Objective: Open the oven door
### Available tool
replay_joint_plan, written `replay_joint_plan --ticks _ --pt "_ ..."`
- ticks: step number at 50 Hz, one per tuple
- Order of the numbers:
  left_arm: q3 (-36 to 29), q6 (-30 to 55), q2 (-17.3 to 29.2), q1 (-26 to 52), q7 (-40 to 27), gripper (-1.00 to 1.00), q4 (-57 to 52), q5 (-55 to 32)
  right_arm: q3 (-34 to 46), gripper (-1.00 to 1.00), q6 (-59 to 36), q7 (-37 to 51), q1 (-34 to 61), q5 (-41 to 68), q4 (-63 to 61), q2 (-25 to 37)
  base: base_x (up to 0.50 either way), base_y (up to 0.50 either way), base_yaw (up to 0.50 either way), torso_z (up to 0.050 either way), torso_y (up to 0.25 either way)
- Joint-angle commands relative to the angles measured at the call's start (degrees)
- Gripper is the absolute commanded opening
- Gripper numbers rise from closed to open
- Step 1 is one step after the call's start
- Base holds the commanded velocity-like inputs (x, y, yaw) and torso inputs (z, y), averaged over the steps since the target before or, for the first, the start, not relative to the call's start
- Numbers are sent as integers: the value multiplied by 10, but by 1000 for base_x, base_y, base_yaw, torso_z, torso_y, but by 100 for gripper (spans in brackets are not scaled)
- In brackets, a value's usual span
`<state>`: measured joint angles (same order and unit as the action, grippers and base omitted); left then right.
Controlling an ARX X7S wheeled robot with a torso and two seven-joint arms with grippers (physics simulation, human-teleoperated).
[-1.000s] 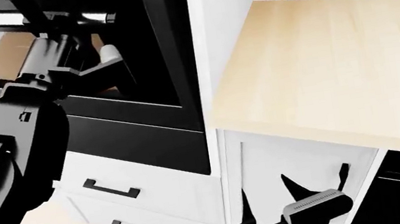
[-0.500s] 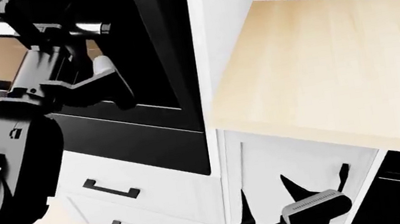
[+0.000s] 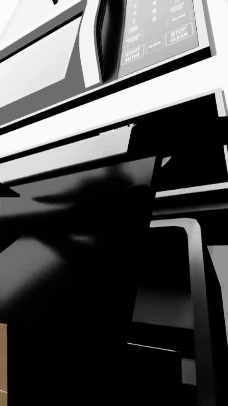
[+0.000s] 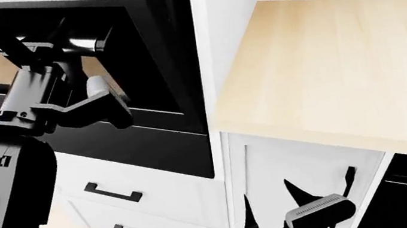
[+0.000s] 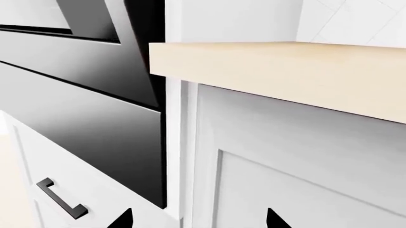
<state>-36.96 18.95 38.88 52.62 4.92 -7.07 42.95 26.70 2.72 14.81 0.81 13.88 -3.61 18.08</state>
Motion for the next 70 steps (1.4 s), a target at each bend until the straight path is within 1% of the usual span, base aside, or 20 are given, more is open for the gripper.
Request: replay_joint_plan --ticks 1,10,18,41,51,70 --pt "32 -1 21 11 -69 -100 -52 65 3 100 3 1 1 2 4 1 0 0 0 0 11" --pt "42 7 39 -10 -74 -100 -79 71 4 100 1 3 0 1 -1 2 0 0 0 2 6" --pt "56 21 56 -45 -83 -100 -106 70 7 100 4 4 0 0 3 2 0 0 0 1 6" --pt "83 44 84 -114 -113 -100 -158 71 12 100 8 7 1 -1 6 2 -1 0 1 1 6" --pt "87 43 94 -143 -144 -100 -169 84 12 100 12 7 1 3 7 3 0 0 0 2 6" --pt "107 56 113 -200 -181 -100 -200 88 15 100 13 9 1 3 9 4 -2 -1 1 1 6"
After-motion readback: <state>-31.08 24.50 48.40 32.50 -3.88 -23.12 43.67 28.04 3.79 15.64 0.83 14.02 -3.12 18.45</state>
